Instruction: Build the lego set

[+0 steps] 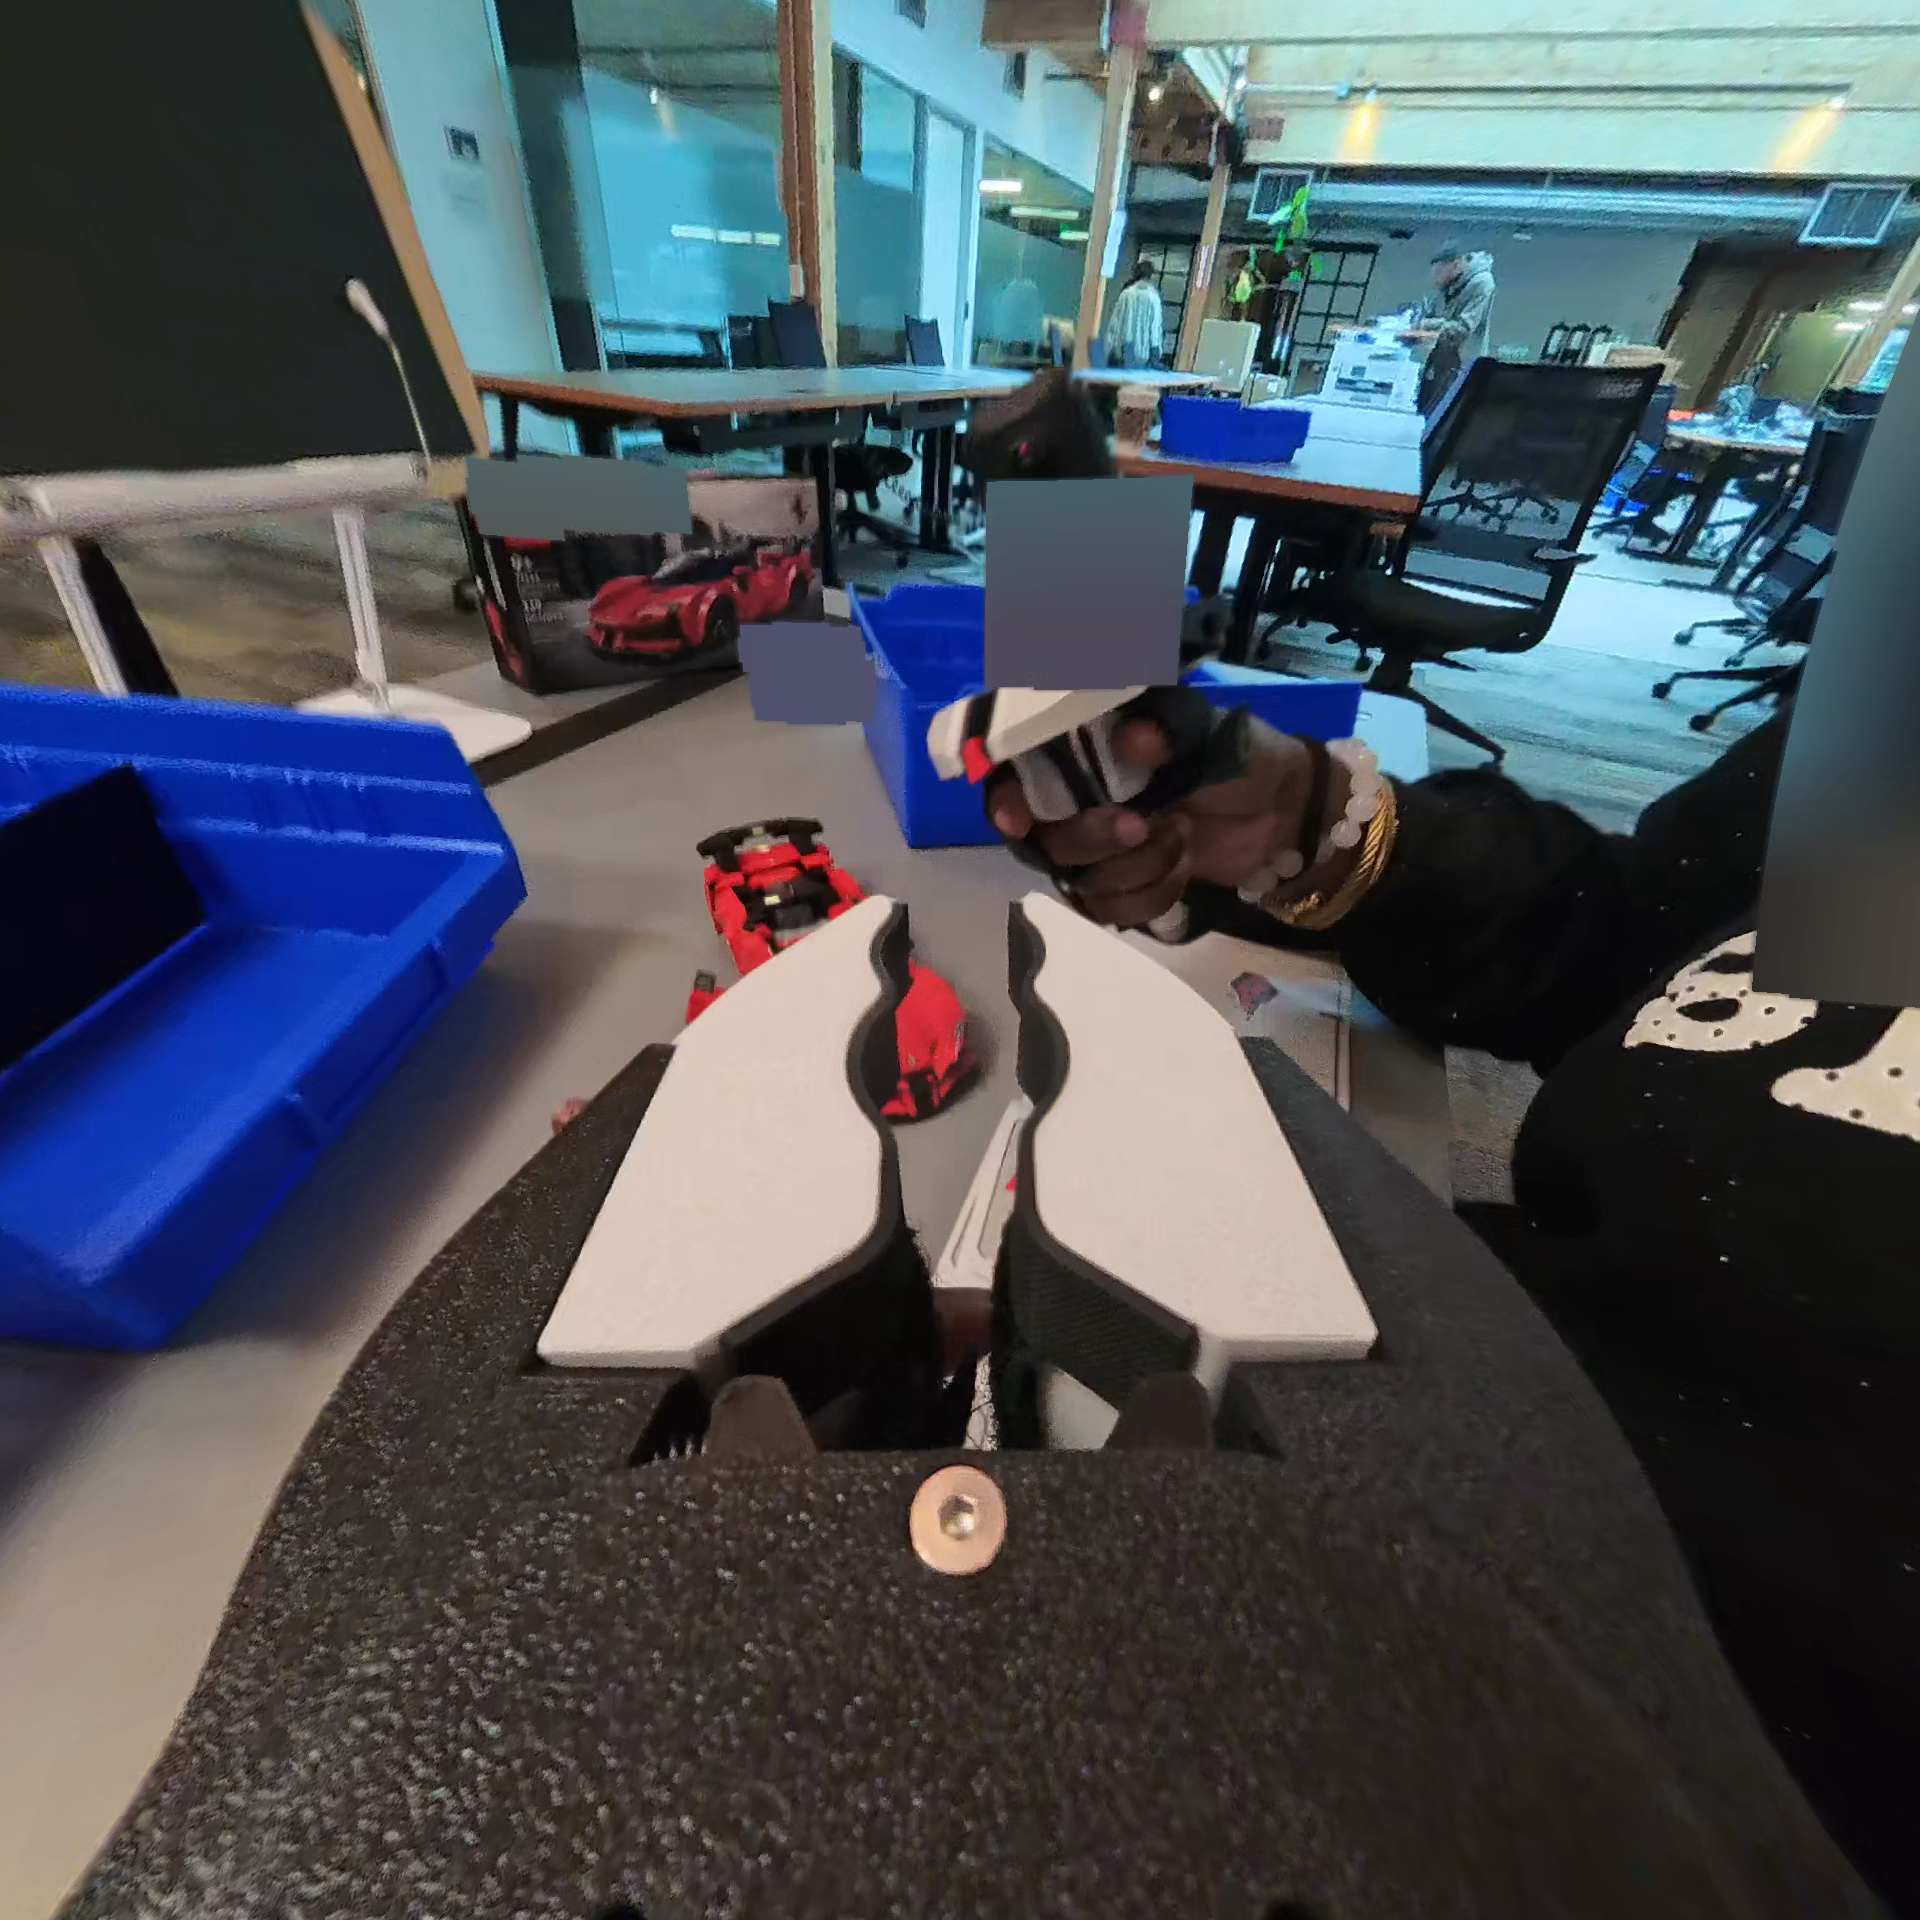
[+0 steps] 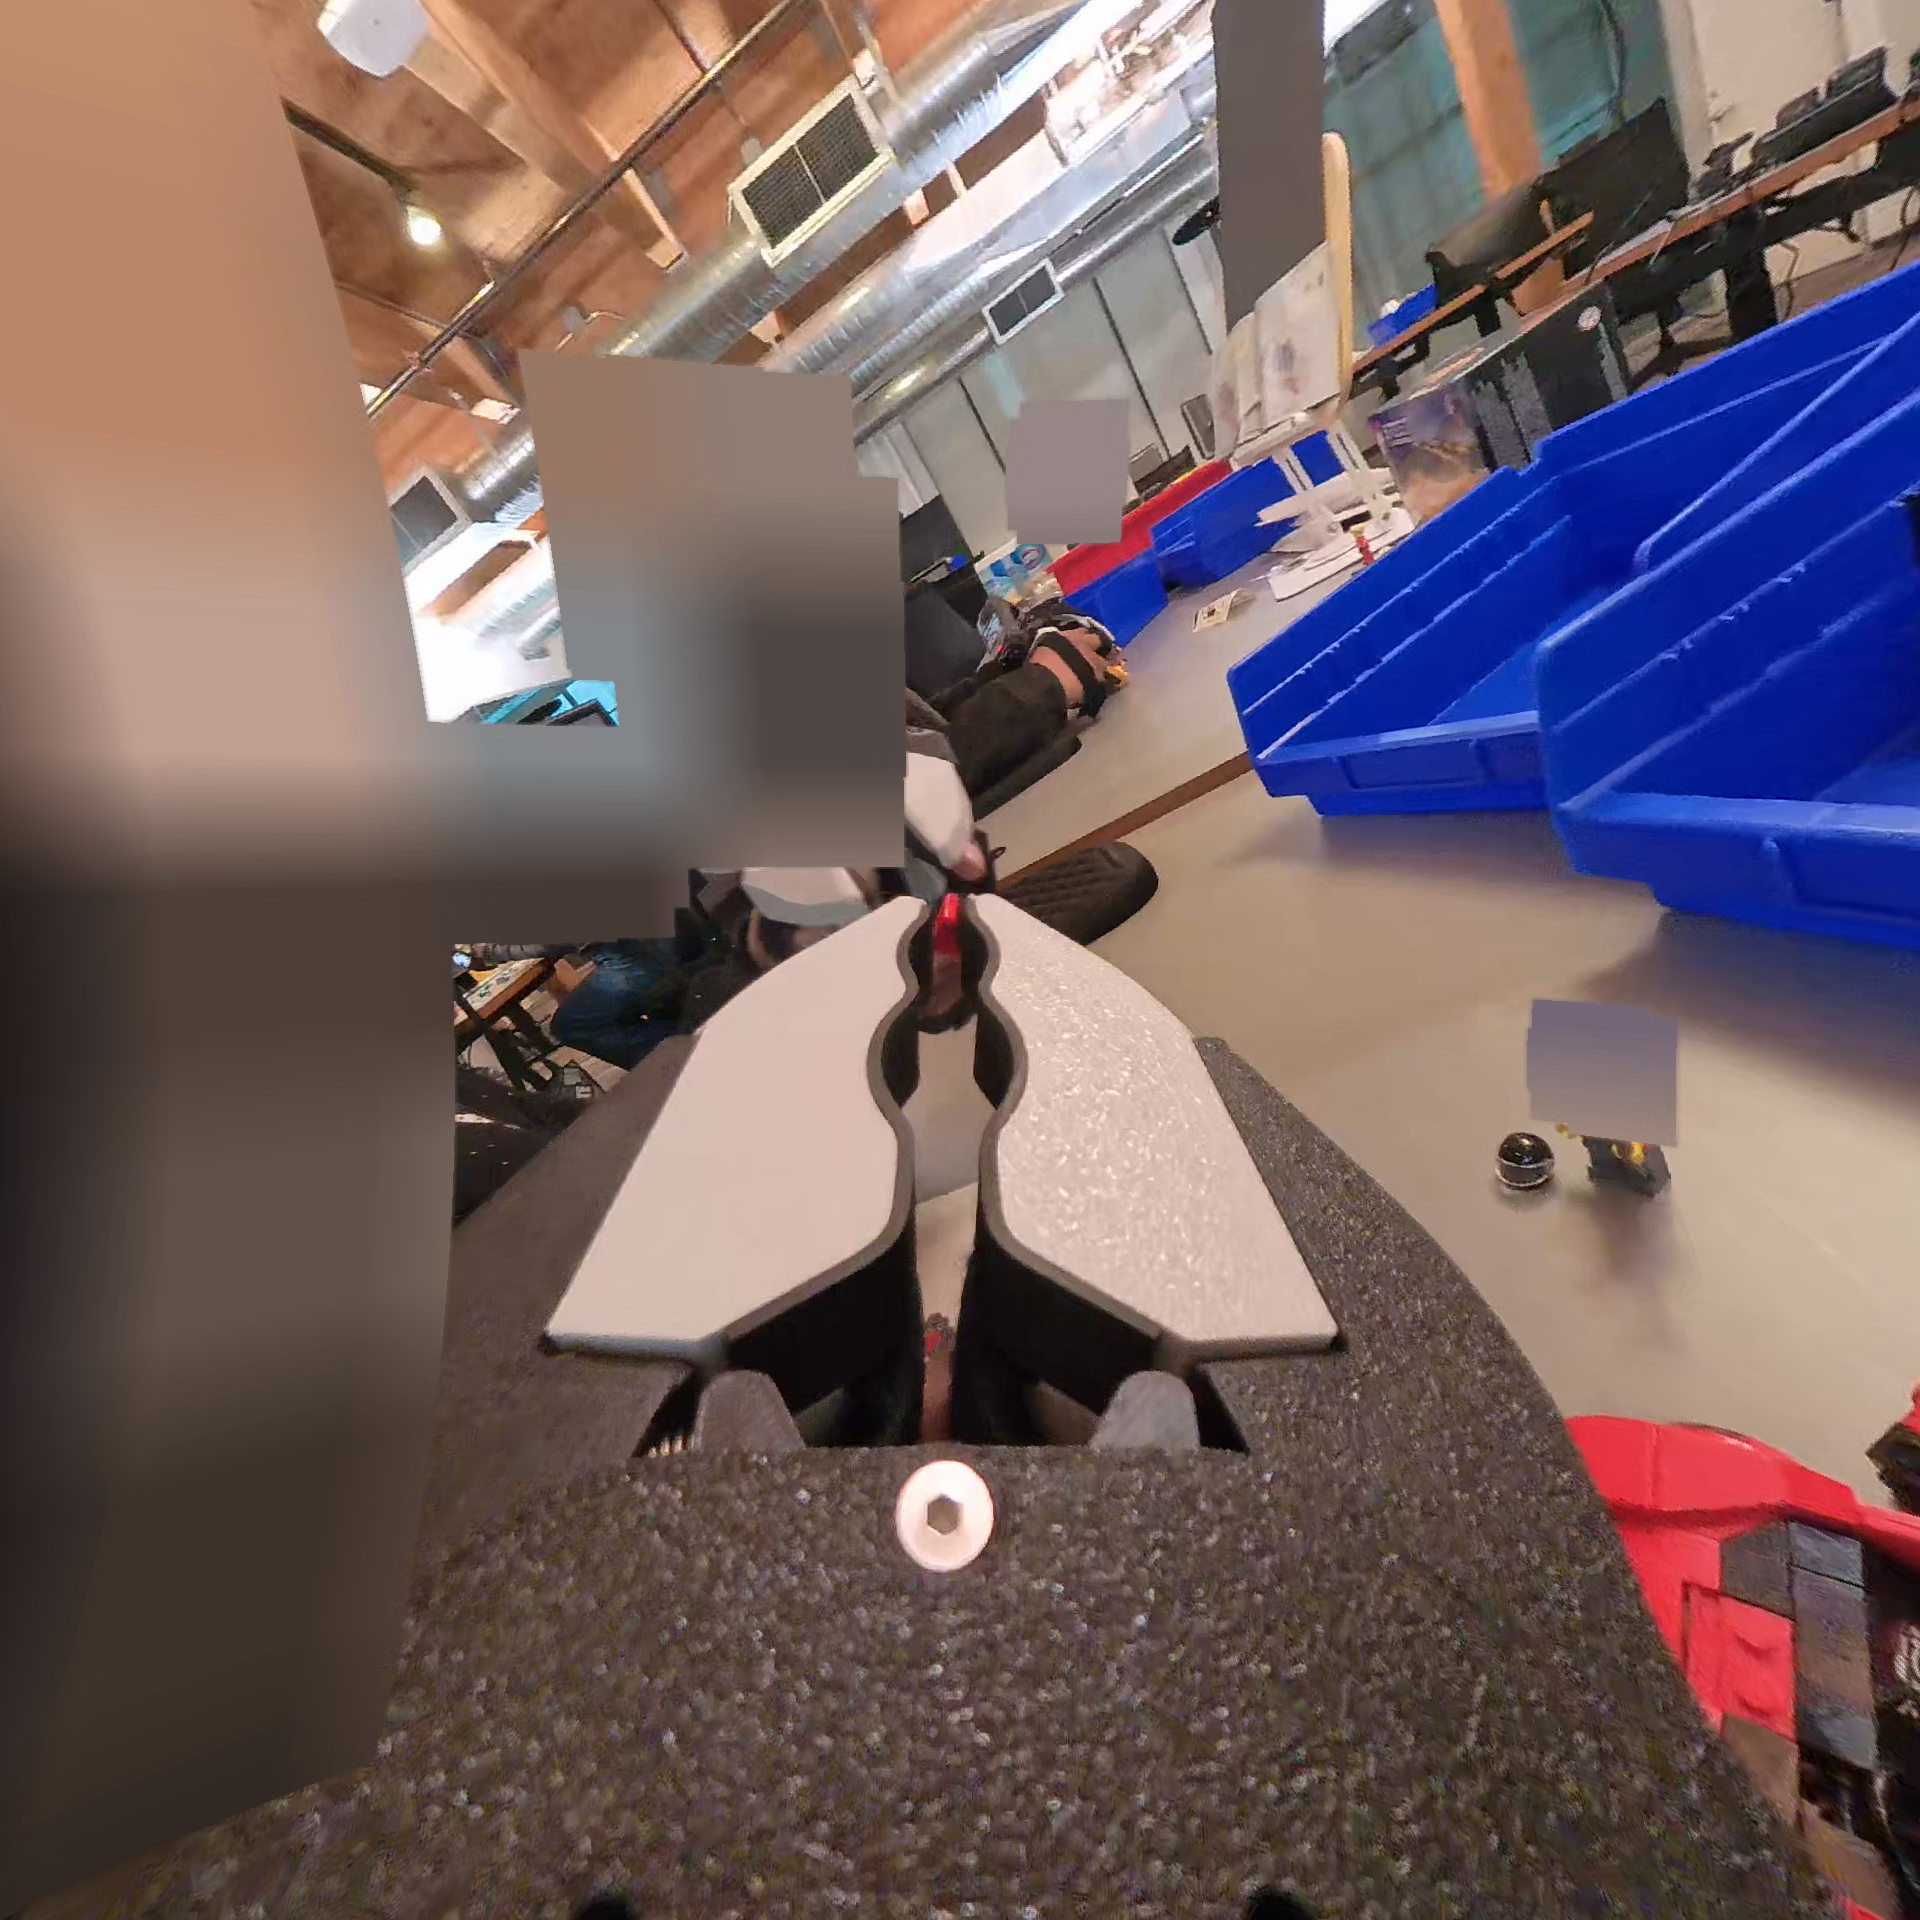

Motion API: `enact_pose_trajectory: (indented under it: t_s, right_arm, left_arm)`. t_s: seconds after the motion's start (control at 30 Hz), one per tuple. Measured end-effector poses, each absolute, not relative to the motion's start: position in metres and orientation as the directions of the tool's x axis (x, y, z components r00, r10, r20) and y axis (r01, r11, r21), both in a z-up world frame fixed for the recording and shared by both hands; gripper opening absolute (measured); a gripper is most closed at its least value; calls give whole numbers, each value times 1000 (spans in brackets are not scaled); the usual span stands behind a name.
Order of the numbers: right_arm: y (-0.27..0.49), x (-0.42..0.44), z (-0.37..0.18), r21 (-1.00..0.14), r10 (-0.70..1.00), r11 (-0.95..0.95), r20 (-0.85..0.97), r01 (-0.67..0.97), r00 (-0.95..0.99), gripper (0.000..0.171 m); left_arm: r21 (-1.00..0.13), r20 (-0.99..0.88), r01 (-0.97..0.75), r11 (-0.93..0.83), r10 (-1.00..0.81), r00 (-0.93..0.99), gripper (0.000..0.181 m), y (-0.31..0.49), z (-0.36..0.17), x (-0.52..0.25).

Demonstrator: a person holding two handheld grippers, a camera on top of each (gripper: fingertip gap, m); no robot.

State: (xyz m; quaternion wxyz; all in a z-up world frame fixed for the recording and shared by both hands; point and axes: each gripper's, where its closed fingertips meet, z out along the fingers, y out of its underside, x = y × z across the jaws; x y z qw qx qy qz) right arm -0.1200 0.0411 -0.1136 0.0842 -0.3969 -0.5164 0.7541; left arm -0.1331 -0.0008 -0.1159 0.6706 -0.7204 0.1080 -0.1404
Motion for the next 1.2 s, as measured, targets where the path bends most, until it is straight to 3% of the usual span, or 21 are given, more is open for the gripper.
enact_pose_trajectory:
  t_s: [0.23, 0.37, 0.63, 0.8, 0.97, 1.2]
  right_arm:
    - [37, -109, -124, -892, 634, -375, -445, 252, -633, 4]
    - [18, -92, -128, -921, 626, -237, -388, 309, -676, 4]
    - [51, -31, -128, -934, 712, -184, -341, 305, -614, 5]
    - [87, 1, -135, -953, 768, -77, -245, 294, -592, 5]
    - [85, 20, -145, -952, 770, 69, -139, 297, -623, 5]
    - [73, 32, -153, -940, 718, 218, -28, 263, -696, 4]
  left_arm:
    - [-998, -58, -45, 52, -268, 962, 21, 5, -96, -121]
    - [-997, -65, -52, 64, -226, 972, 22, 7, -96, -112]
    - [-990, -102, -111, -91, -103, 989, 31, -20, -121, -101]
    - [-985, -17, -32, -172, -89, 996, 35, -29, -139, -74]
    - [-950, -87, -112, -293, -96, 992, 9, -22, -175, -32]
    - [-877, -161, -227, -423, -188, 969, 9, 10, -213, 14]
